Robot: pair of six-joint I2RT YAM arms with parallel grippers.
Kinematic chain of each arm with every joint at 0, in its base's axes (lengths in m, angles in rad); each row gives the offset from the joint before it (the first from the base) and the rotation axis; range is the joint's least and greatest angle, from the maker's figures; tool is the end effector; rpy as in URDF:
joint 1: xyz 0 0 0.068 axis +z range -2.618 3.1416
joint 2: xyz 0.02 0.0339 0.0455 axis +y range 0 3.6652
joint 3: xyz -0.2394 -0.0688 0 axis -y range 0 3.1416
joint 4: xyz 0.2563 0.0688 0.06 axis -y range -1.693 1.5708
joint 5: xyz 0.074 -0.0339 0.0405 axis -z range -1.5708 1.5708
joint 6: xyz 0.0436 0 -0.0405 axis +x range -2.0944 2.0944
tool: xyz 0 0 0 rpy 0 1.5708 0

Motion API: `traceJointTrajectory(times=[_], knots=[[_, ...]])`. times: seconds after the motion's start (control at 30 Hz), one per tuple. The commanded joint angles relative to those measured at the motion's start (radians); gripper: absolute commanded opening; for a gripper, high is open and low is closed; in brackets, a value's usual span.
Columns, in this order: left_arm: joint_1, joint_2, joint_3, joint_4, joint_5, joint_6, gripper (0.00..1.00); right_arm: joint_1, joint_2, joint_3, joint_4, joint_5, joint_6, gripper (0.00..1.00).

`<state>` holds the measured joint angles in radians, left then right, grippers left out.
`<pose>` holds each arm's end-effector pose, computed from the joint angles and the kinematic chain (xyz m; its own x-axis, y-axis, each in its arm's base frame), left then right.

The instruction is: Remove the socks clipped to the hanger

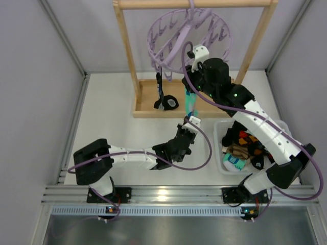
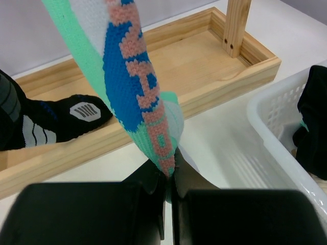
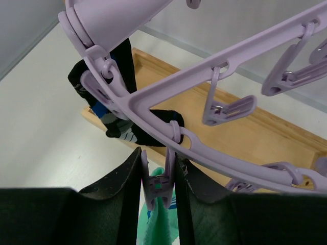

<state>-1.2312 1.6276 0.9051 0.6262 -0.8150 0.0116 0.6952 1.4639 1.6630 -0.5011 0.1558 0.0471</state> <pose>0.1528 -0.3373 0.2181 -0.0273 0.1012 -0.9945 0.4058 0.9103 0.0815 0.2697 0.2162 0.4262 -0.2526 -0.1501 -0.9559 -0.5077 0.8615 -0.0011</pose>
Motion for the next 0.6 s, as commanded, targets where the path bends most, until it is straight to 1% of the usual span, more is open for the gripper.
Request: traceJointTrajectory(times=[0.0, 0.1, 0.13, 0.17, 0.27, 0.3, 0.33, 0.4, 0.43, 0.47, 0.53, 0.57], knots=[[-0.002, -0.073, -0.064, 0.026, 0.005, -0.065, 0.00, -0.013, -0.025, 0.006, 0.061, -0.022, 0.013, 0.12], [-0.004, -0.107, -0.116, 0.027, -0.004, -0.090, 0.00, -0.011, -0.024, 0.004, 0.062, -0.021, 0.016, 0.12], [-0.004, -0.138, -0.129, 0.026, -0.009, -0.093, 0.00, -0.011, -0.020, 0.003, 0.064, -0.024, 0.019, 0.18], [-0.004, -0.156, -0.141, 0.024, -0.009, -0.096, 0.00, -0.011, -0.022, 0.001, 0.067, -0.028, 0.020, 0.22], [-0.005, -0.250, -0.181, -0.006, 0.026, -0.126, 0.00, -0.013, -0.028, 0.000, 0.061, -0.038, 0.031, 0.53], [-0.005, -0.294, -0.183, -0.020, 0.049, -0.134, 0.00, -0.013, -0.030, -0.003, 0.061, -0.039, 0.031, 0.61], [-0.005, -0.314, -0.184, -0.054, 0.098, -0.140, 0.00, -0.013, -0.034, -0.005, 0.056, -0.041, 0.031, 0.63], [-0.005, -0.359, -0.173, -0.088, 0.152, -0.156, 0.00, -0.013, -0.054, -0.011, 0.038, -0.045, 0.036, 0.66], [-0.005, -0.370, -0.169, -0.129, 0.172, -0.160, 0.00, -0.013, -0.068, -0.019, 0.032, -0.047, 0.033, 0.66], [-0.005, -0.379, -0.160, -0.146, 0.222, -0.174, 0.00, -0.013, -0.082, -0.028, 0.024, -0.035, 0.031, 0.66], [-0.005, -0.408, -0.152, -0.187, 0.278, -0.186, 0.00, -0.011, -0.143, -0.081, 0.019, 0.014, 0.030, 0.71], [-0.005, -0.416, -0.140, -0.204, 0.333, -0.197, 0.00, -0.017, -0.196, -0.106, 0.018, 0.025, 0.027, 0.72]])
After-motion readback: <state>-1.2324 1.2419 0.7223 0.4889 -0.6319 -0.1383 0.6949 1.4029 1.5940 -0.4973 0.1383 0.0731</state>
